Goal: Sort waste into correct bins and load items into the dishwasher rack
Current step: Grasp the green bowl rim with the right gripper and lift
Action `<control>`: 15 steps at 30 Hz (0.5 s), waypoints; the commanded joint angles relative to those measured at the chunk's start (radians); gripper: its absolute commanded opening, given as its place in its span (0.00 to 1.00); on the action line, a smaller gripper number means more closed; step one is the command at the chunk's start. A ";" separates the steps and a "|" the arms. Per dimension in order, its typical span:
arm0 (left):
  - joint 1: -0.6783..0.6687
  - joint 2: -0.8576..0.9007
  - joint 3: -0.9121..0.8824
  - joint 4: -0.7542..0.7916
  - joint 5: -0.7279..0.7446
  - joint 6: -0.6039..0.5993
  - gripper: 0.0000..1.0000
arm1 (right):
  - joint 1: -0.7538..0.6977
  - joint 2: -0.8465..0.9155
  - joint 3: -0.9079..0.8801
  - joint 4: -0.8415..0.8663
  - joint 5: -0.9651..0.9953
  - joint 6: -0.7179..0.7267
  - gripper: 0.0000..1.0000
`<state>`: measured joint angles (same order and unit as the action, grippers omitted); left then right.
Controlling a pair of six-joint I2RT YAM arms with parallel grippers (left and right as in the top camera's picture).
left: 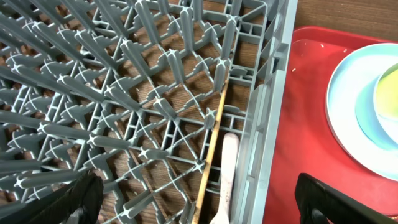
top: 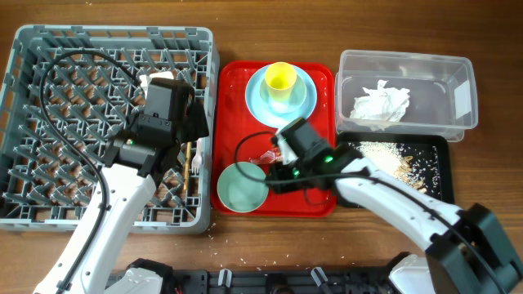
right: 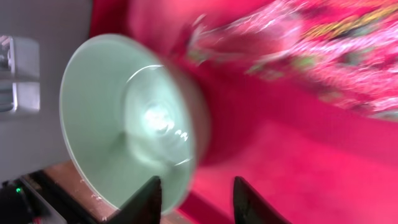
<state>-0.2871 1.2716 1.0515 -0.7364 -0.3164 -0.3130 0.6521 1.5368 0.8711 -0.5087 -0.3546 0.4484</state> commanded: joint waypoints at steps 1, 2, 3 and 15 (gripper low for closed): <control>-0.003 -0.003 -0.003 0.003 -0.013 -0.013 1.00 | -0.103 -0.083 0.020 0.002 -0.012 -0.146 0.55; -0.003 -0.003 -0.002 0.003 -0.013 -0.013 1.00 | -0.121 -0.085 0.020 0.015 -0.011 -0.181 0.56; -0.003 -0.003 -0.003 0.003 -0.013 -0.012 1.00 | -0.129 -0.076 0.019 0.039 0.012 -0.290 0.61; -0.003 -0.003 -0.003 0.003 -0.013 -0.013 1.00 | -0.128 0.130 0.017 0.202 0.089 -0.851 0.90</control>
<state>-0.2871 1.2716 1.0515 -0.7361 -0.3164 -0.3130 0.5217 1.6238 0.8738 -0.3084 -0.2687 -0.3202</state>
